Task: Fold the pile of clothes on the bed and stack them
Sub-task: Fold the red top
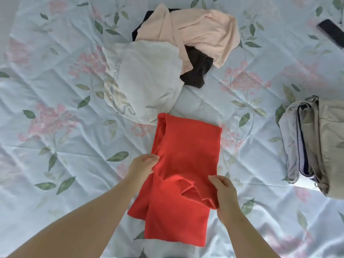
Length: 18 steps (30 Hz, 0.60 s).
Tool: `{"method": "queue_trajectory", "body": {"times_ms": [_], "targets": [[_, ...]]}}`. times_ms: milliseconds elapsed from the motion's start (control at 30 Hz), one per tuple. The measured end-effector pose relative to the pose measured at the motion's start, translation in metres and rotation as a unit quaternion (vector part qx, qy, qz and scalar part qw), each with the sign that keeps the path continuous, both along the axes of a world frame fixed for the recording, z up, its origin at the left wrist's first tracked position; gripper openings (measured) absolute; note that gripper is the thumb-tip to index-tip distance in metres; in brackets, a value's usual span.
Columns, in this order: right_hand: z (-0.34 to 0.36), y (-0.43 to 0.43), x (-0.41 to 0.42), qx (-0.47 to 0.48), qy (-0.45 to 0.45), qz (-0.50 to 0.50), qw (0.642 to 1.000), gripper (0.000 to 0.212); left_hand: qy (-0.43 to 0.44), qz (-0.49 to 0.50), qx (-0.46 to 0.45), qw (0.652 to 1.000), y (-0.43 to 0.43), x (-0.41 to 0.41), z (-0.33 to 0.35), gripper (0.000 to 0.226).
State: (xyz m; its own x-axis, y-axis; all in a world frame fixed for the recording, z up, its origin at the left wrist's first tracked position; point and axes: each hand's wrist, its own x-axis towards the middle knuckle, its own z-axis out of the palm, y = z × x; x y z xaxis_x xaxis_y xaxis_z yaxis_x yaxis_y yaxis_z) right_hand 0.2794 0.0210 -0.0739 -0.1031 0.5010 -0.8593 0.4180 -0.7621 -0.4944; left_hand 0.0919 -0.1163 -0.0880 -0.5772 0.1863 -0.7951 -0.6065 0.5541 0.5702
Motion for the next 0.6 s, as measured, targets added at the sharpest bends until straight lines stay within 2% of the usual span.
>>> {"method": "queue_trajectory", "body": {"times_ms": [100,167,267,367,400,467,533,600], "targets": [[-0.021,-0.019,0.000,0.089,-0.083,0.049,0.991,0.043,0.067,0.018,0.005,0.998,-0.005,0.008,-0.019,0.035],[-0.032,-0.029,0.003,0.106,-0.097,0.064,0.988,0.054,0.053,0.027,0.021,0.998,-0.006,0.014,-0.032,0.053],[-0.041,-0.031,0.012,0.100,-0.045,0.056,0.992,0.051,0.063,-0.060,0.030,0.996,-0.009,0.019,-0.047,0.051],[-0.040,-0.028,0.027,0.070,0.049,-0.021,0.996,0.038,0.145,-0.051,0.040,0.987,-0.019,0.011,-0.049,0.032],[-0.040,-0.030,0.031,0.063,0.056,-0.018,0.996,0.035,0.169,-0.050,0.035,0.984,-0.023,0.008,-0.049,0.030],[-0.043,-0.040,0.037,0.052,0.021,0.041,0.998,0.032,0.172,-0.056,0.016,0.983,-0.031,0.009,-0.047,0.029],[-0.046,-0.050,0.038,0.032,-0.005,0.080,0.996,0.030,0.132,-0.061,-0.002,0.989,-0.039,0.021,-0.045,0.033],[-0.047,-0.051,0.034,0.022,-0.017,0.085,0.996,0.028,0.093,-0.123,-0.037,0.987,-0.047,0.037,-0.042,0.038]]}}
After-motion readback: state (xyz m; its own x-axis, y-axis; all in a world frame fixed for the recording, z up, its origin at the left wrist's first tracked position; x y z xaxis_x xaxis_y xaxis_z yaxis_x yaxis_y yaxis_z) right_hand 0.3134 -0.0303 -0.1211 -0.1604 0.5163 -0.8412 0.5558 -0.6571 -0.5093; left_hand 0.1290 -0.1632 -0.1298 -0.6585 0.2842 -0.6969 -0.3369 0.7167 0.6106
